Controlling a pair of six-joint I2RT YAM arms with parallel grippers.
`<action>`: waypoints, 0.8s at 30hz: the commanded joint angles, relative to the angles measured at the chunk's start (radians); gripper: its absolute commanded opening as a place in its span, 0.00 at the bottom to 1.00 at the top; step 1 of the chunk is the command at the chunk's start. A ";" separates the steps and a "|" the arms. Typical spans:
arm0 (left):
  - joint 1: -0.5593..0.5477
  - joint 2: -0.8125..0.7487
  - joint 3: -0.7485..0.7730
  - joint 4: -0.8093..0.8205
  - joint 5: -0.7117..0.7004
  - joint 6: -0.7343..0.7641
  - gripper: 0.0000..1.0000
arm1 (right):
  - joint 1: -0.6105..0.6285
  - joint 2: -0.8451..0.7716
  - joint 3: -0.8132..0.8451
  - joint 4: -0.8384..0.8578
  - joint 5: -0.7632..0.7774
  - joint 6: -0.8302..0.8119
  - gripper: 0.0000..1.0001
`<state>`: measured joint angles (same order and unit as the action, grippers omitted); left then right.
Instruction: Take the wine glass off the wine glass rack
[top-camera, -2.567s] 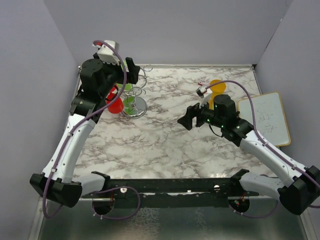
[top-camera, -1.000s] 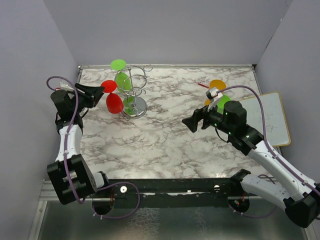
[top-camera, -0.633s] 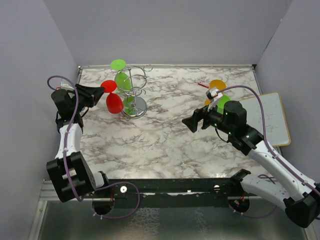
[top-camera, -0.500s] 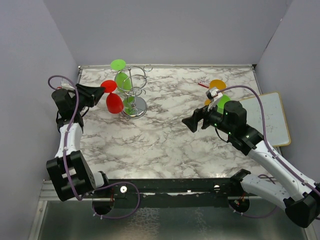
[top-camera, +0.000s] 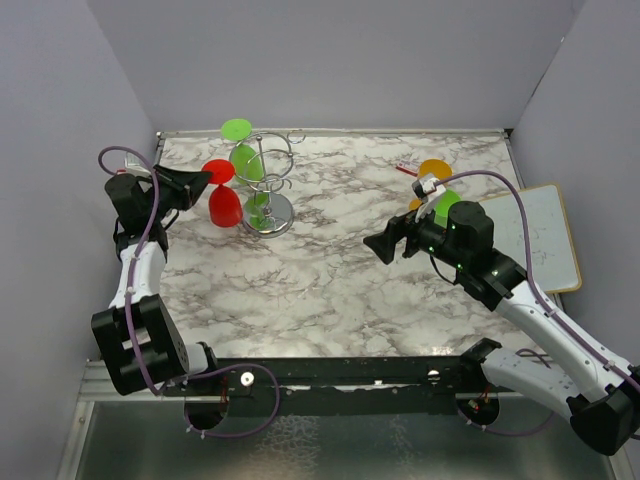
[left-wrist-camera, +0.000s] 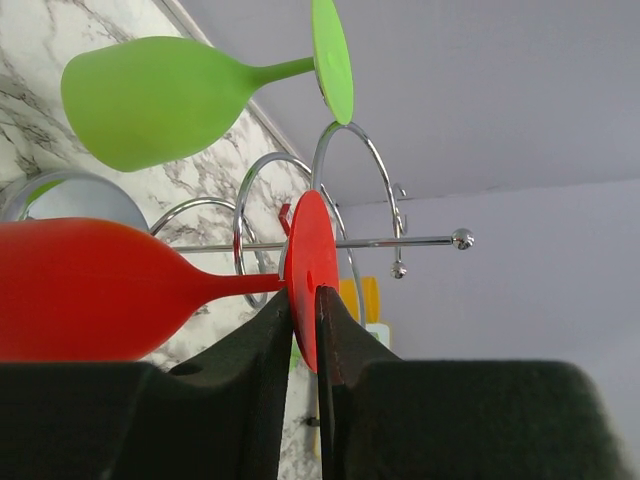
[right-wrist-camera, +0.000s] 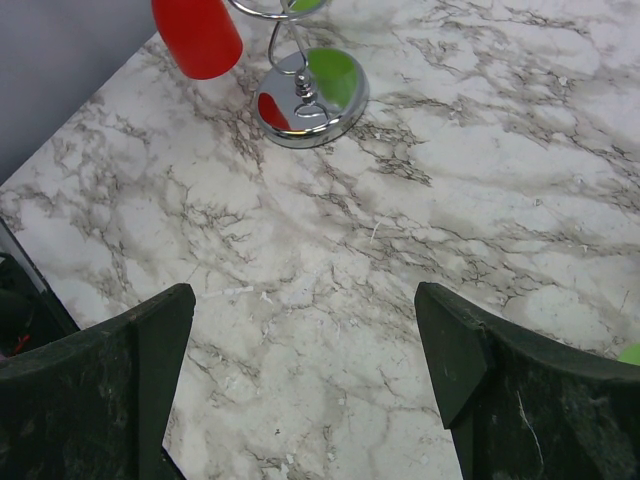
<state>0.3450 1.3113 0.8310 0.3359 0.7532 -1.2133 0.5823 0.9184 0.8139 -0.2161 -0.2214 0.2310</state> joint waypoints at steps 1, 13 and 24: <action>-0.002 -0.023 0.013 0.045 0.016 -0.016 0.16 | 0.000 0.002 0.002 0.026 0.024 0.000 0.92; -0.001 -0.079 0.026 0.052 0.008 -0.065 0.00 | 0.001 0.007 0.006 0.021 0.020 0.000 0.92; 0.038 -0.174 -0.012 -0.006 -0.018 -0.120 0.00 | 0.001 -0.010 0.028 -0.003 0.031 -0.002 0.94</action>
<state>0.3550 1.2007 0.8272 0.3405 0.7517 -1.3064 0.5823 0.9287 0.8139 -0.2173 -0.2211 0.2310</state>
